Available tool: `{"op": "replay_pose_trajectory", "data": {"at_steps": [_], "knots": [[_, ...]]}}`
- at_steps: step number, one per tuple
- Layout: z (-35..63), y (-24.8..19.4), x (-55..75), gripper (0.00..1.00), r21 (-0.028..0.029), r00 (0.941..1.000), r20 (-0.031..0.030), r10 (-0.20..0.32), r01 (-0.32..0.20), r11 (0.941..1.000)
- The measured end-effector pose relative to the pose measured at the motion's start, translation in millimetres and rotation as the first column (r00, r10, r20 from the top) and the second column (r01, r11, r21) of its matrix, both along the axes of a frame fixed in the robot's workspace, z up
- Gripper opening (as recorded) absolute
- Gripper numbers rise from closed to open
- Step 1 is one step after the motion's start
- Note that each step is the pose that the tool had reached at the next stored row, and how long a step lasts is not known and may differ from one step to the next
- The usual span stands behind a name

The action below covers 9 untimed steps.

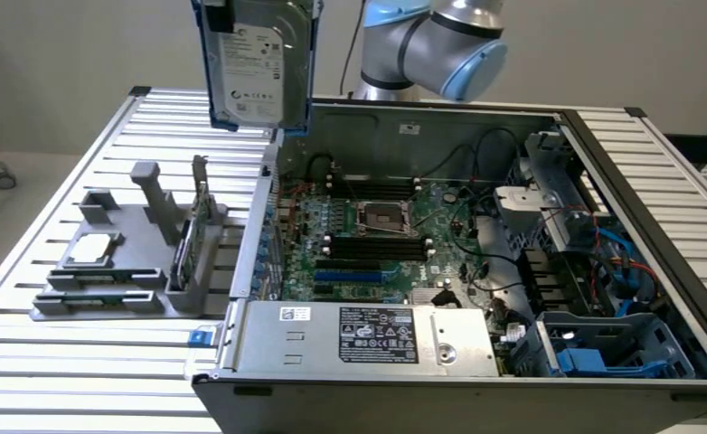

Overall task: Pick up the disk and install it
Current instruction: 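Pick up the disk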

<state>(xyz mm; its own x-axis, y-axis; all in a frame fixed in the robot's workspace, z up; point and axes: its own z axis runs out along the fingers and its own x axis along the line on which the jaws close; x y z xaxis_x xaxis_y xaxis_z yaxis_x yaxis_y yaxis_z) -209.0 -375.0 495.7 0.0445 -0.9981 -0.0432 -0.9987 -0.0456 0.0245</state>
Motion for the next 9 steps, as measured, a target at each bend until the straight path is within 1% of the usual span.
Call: {"op": "replay_pose_trajectory", "data": {"at_steps": [3,5,7,9], "knots": [[0.0,-5.1,13.5,0.33,0.0,1.0,-0.0013,0.0,0.0,1.0],[0.0,-9.2,22.6,0.33,0.0,1.0,-0.0032,0.0,0.0,1.0],[0.0,-14.1,28.5,0.33,0.0,1.0,-0.0072,0.0,0.0,1.0],[0.0,-19.7,33.1,0.33,0.0,0.9999,-0.0131,0.0,0.0,1.0]]}}
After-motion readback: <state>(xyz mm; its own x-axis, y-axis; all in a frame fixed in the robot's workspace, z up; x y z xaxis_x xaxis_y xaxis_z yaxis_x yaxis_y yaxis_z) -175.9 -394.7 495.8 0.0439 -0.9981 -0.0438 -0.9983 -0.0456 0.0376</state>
